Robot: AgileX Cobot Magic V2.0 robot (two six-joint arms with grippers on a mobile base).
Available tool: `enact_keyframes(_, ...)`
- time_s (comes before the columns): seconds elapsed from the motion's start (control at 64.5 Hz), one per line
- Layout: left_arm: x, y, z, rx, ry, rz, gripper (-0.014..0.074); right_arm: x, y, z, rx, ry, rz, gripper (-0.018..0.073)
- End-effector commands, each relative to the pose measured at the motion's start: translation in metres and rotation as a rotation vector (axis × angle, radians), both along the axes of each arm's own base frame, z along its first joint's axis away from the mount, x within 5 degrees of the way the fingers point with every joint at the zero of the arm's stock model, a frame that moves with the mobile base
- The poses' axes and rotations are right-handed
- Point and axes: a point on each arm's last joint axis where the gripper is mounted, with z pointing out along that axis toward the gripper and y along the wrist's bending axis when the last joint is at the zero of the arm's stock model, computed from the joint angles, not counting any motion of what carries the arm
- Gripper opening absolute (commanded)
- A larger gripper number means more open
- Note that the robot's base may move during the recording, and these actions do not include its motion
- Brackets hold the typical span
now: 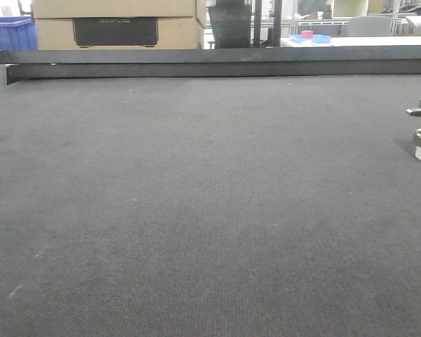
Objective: Place valve from conveyor to right shelf box
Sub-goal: 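Reach the right gripper down and grasp the silver valve by its body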
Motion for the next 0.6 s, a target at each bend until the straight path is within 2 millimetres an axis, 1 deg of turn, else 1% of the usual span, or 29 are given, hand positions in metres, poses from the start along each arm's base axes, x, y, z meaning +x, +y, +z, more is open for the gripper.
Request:
enact_keyframes(0.0,-0.0007,0.0001,0.0025,0.0,-0.023,0.002,-0.0111,-0.0003,-0.0002,0.0019,0.0,-0.021,-0.003,-0.0162)
enact_keyframes(0.527,-0.0008,0.0,0.0041,0.002,-0.039,0.002,-0.0111,-0.0003,-0.0002,0.0019,0.0,-0.021,-0.003,-0.0162)
enact_keyframes(0.589,-0.0009,0.0,0.0046,0.002,-0.045,0.002,-0.0111,-0.0004,-0.0004,0.0039,-0.001,-0.044,-0.006,-0.0162)
